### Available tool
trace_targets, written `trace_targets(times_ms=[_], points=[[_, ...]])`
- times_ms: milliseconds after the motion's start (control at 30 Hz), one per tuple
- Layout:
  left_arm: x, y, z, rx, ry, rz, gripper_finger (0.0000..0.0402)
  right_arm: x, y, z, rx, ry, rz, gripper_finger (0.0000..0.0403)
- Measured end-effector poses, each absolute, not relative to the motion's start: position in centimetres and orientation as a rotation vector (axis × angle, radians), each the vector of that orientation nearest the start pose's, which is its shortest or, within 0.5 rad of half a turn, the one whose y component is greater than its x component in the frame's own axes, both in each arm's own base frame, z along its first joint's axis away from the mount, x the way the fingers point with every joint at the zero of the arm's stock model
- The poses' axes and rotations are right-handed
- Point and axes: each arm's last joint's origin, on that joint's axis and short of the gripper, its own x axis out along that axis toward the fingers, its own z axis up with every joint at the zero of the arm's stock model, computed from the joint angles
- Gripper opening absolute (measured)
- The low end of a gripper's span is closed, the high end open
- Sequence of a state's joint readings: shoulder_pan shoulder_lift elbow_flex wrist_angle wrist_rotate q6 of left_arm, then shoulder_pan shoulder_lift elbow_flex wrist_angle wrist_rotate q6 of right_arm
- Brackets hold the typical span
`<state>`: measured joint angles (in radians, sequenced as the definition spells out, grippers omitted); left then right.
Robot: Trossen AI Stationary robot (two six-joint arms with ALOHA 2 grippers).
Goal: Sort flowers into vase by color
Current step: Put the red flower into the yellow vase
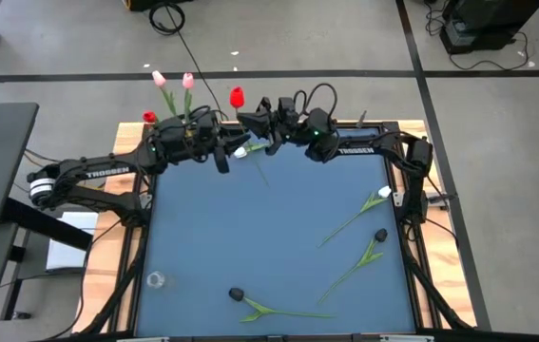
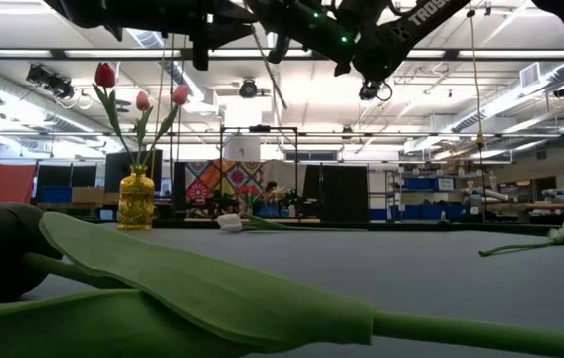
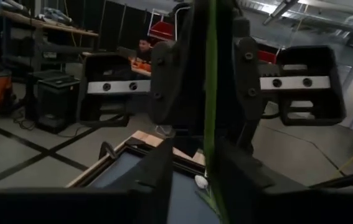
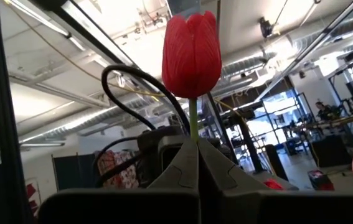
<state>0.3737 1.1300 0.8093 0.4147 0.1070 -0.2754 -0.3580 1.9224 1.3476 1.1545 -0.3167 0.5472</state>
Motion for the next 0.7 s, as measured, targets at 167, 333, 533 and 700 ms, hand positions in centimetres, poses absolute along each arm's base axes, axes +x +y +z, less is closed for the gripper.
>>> trace_targets(times_ms=[167,333,533,700], points=[[23.7,8.9,33.2,-0.219,-0.121,0.239,0.0013,40.6,-14.3,31.7,0.355,-0.488,0.135,0.0012],[22.5,9.2,33.7,-0.181,-0.108,0.295,0.0006,40.7,-14.9,31.3,0.419,-0.442,0.129,0.0061],[17.8,10.6,34.6,-0.086,-0.018,0.488,0.0003,39.6,-16.6,31.9,0.501,-0.445,0.138,0.0124],[13.7,12.2,34.9,-0.010,0.050,0.694,0.0002,38.9,-17.9,31.9,0.520,-0.418,0.163,0.0133]])
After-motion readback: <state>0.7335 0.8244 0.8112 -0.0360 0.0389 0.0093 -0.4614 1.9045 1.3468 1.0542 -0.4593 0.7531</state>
